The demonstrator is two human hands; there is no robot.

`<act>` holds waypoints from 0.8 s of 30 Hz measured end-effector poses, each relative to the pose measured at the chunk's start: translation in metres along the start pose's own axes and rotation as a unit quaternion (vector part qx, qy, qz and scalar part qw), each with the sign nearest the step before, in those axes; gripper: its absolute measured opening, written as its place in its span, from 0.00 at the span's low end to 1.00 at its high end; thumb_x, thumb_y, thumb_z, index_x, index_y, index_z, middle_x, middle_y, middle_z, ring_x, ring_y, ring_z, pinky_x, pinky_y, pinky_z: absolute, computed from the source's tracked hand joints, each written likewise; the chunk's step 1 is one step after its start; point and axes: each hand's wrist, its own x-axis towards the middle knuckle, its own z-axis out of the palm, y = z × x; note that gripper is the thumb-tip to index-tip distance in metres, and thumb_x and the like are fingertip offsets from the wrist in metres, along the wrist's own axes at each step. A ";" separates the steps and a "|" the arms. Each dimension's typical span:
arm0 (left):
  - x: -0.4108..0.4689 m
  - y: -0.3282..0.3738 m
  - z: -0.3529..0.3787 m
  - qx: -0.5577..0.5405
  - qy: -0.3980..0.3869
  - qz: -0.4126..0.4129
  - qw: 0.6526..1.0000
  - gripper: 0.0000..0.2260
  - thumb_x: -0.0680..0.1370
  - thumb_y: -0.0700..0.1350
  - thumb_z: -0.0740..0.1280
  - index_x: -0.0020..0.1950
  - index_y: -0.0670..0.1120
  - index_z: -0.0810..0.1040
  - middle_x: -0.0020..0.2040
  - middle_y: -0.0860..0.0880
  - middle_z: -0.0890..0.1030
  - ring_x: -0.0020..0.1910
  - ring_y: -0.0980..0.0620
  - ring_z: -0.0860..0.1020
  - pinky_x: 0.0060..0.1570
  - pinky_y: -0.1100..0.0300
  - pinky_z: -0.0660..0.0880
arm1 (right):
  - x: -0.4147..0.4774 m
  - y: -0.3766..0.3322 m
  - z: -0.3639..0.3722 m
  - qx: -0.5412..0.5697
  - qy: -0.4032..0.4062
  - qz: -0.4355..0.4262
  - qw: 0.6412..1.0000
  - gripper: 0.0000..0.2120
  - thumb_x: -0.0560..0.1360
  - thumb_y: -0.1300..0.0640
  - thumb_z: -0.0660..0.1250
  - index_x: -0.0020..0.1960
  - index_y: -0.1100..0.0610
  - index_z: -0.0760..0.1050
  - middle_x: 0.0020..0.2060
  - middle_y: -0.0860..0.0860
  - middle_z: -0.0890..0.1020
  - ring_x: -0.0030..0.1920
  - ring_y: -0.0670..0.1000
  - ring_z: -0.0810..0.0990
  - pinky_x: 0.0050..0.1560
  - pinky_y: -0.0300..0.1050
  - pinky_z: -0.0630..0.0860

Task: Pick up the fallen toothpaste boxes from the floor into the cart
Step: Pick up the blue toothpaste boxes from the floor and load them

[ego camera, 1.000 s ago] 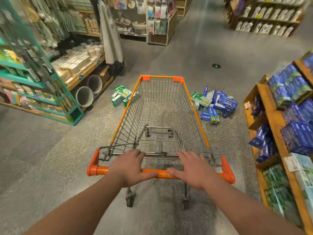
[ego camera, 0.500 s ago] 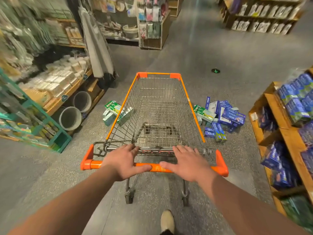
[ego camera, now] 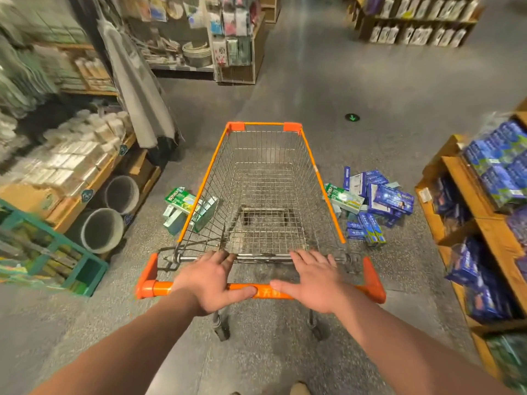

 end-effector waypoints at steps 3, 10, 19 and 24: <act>-0.002 -0.008 -0.005 0.007 -0.010 0.016 1.000 0.56 0.66 0.84 0.41 0.84 0.50 0.50 0.83 0.48 0.54 0.81 0.43 0.54 0.75 0.41 0.62 | -0.002 -0.011 -0.002 0.011 -0.002 0.009 1.000 0.59 0.62 0.14 0.35 0.82 0.49 0.40 0.81 0.47 0.43 0.80 0.52 0.42 0.78 0.62 0.41; -0.017 -0.021 -0.003 0.006 -0.031 0.030 0.999 0.57 0.65 0.84 0.41 0.84 0.50 0.48 0.84 0.47 0.52 0.82 0.43 0.51 0.78 0.43 0.58 | -0.014 -0.031 0.008 0.032 -0.009 0.032 0.999 0.58 0.62 0.14 0.38 0.82 0.47 0.39 0.81 0.46 0.43 0.80 0.51 0.41 0.79 0.61 0.41; -0.037 -0.030 0.002 -0.045 -0.017 0.037 0.998 0.52 0.67 0.83 0.41 0.82 0.52 0.59 0.78 0.49 0.65 0.75 0.47 0.64 0.72 0.47 0.66 | -0.039 -0.049 0.016 0.048 -0.033 0.026 0.998 0.57 0.64 0.15 0.41 0.82 0.49 0.39 0.81 0.48 0.42 0.80 0.54 0.40 0.77 0.61 0.36; -0.025 -0.015 -0.016 -0.040 -0.002 0.035 0.999 0.50 0.66 0.83 0.37 0.57 0.48 0.79 0.69 0.45 0.74 0.62 0.48 0.76 0.61 0.47 0.75 | -0.040 -0.047 -0.001 0.102 0.007 0.050 0.994 0.51 0.70 0.20 0.51 0.82 0.50 0.48 0.81 0.51 0.53 0.80 0.55 0.54 0.78 0.57 0.55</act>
